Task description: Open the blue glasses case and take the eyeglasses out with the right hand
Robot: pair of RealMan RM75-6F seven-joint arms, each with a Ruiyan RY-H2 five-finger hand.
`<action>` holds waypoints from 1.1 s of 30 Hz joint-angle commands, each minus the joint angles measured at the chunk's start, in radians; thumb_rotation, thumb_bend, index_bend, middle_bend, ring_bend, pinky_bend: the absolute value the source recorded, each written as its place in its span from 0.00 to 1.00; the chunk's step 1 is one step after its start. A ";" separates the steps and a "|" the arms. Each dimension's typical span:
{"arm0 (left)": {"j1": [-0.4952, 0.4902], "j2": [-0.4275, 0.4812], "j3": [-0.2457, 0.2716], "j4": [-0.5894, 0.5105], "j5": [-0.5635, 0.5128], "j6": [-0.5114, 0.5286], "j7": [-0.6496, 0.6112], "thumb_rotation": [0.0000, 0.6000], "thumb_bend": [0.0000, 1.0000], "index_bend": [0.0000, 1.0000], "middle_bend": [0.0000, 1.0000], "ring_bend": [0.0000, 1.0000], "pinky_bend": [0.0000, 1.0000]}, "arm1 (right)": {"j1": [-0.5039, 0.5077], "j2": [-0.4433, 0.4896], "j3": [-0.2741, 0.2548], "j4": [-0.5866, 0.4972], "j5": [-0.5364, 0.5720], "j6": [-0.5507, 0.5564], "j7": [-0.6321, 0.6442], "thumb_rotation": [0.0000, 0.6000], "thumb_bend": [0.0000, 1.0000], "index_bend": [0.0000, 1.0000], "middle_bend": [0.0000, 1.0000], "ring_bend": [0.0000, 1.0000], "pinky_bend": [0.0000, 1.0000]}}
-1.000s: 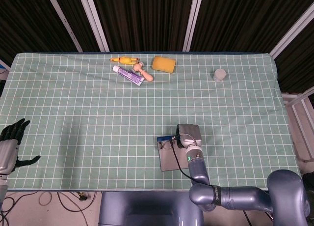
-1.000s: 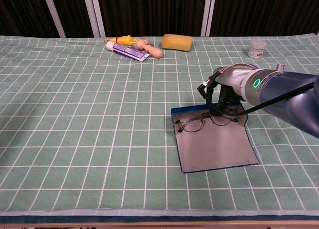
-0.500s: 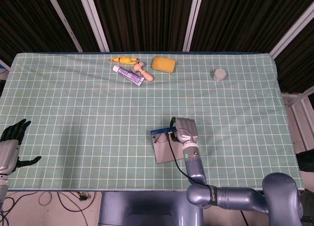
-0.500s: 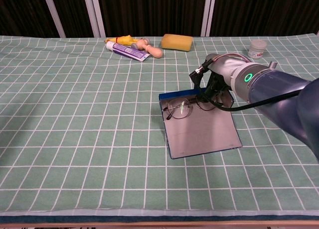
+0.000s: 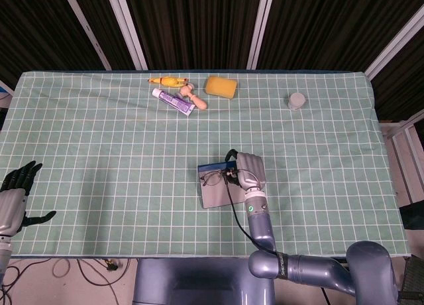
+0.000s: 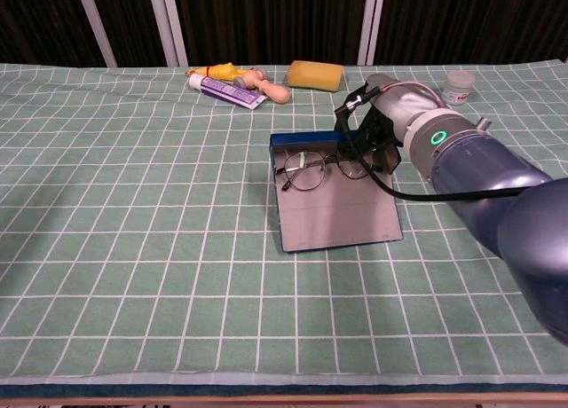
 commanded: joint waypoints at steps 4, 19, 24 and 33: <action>0.000 -0.001 -0.001 0.001 0.000 0.001 -0.001 1.00 0.00 0.00 0.00 0.00 0.00 | -0.017 -0.020 0.011 0.029 -0.046 -0.001 0.033 1.00 0.49 0.65 0.90 0.98 1.00; -0.002 0.001 -0.003 -0.001 -0.010 -0.007 -0.003 1.00 0.00 0.00 0.00 0.00 0.00 | 0.006 -0.073 0.075 0.143 -0.056 -0.068 0.033 1.00 0.49 0.65 0.90 0.98 1.00; -0.003 0.002 -0.005 -0.002 -0.016 -0.010 -0.006 1.00 0.00 0.00 0.00 0.00 0.00 | 0.070 -0.113 0.131 0.251 -0.048 -0.121 0.026 1.00 0.49 0.65 0.90 0.98 1.00; -0.003 0.005 0.000 -0.007 -0.007 -0.012 -0.010 1.00 0.00 0.00 0.00 0.00 0.00 | 0.189 -0.186 0.210 0.478 -0.022 -0.204 0.000 1.00 0.43 0.44 0.89 0.97 1.00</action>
